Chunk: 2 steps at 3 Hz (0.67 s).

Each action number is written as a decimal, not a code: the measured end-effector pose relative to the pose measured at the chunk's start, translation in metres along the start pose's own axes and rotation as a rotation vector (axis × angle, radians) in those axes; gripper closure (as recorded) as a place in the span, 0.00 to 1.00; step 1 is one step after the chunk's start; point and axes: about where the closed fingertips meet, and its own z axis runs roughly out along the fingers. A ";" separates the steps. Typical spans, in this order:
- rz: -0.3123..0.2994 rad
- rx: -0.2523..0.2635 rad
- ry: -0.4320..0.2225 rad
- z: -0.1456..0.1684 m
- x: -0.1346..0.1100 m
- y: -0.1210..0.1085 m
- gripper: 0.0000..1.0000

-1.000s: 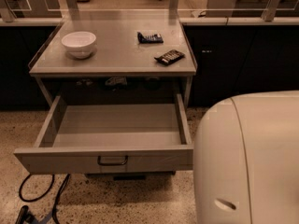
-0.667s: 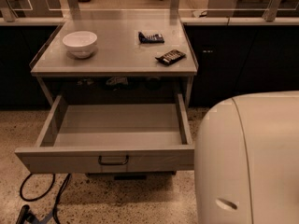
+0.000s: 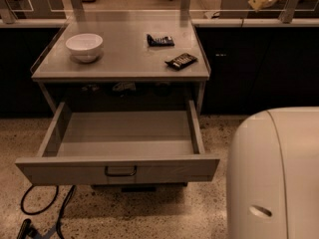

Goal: Place green can into top drawer

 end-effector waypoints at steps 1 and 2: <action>-0.018 0.040 0.005 0.006 0.021 -0.029 1.00; -0.020 0.043 -0.007 0.010 0.016 -0.029 1.00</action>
Offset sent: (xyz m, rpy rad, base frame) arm 0.0006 -0.0300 -0.0073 -0.0335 -0.0132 -0.0055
